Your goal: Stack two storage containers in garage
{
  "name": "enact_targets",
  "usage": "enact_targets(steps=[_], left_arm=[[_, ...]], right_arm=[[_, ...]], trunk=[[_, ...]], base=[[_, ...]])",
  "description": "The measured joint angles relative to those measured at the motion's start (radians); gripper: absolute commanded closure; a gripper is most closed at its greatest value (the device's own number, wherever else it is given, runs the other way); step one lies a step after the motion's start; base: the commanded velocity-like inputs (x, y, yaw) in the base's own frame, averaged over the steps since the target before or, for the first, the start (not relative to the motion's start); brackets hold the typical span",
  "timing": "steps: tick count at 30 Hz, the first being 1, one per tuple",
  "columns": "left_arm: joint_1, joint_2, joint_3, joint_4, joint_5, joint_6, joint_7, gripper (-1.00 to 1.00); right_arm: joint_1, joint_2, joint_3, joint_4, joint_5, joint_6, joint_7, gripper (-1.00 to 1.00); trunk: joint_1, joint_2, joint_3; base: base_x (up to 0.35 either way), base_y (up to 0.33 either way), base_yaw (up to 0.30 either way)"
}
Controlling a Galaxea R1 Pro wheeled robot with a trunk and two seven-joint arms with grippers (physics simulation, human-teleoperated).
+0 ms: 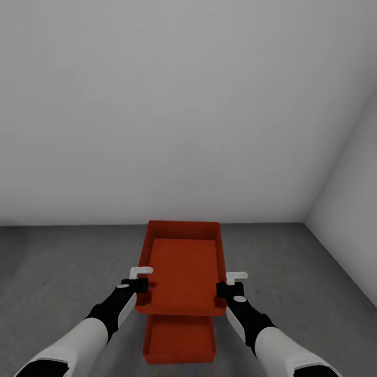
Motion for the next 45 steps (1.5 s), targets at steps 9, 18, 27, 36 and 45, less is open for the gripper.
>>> enact_targets(steps=[9,18,27,36,45], left_arm=[[0.0,-0.003,0.001,0.002,0.0,-0.002,0.003,1.0],[0.0,-0.01,0.0,0.005,0.001,-0.004,0.012,1.0],[0.0,-0.008,0.001,0.004,0.0,-0.005,0.01,1.0],[0.0,-0.001,0.002,0.003,0.0,-0.003,0.0,1.0],[0.0,-0.003,0.002,0.003,0.0,-0.004,0.004,1.0]], right_arm=[[0.0,-0.002,0.001,0.0,0.0,0.0,0.003,1.0],[0.0,-0.009,-0.001,0.0,0.0,0.0,0.012,1.0],[0.0,-0.008,0.0,0.0,0.0,0.0,0.011,1.0],[0.0,-0.001,0.002,0.0,0.0,0.0,0.0,1.0],[0.0,-0.003,0.001,0.0,0.0,0.0,0.004,1.0]], trunk=[[0.0,0.0,-0.014],[0.0,0.0,-0.028],[0.0,0.0,-0.043],[0.0,0.0,-0.057],[0.0,0.0,-0.071]], base=[[-0.042,0.0,0.0],[-0.279,0.0,0.0],[-0.046,0.0,0.0],[0.0,0.0,0.0],[0.0,0.0,0.0]])
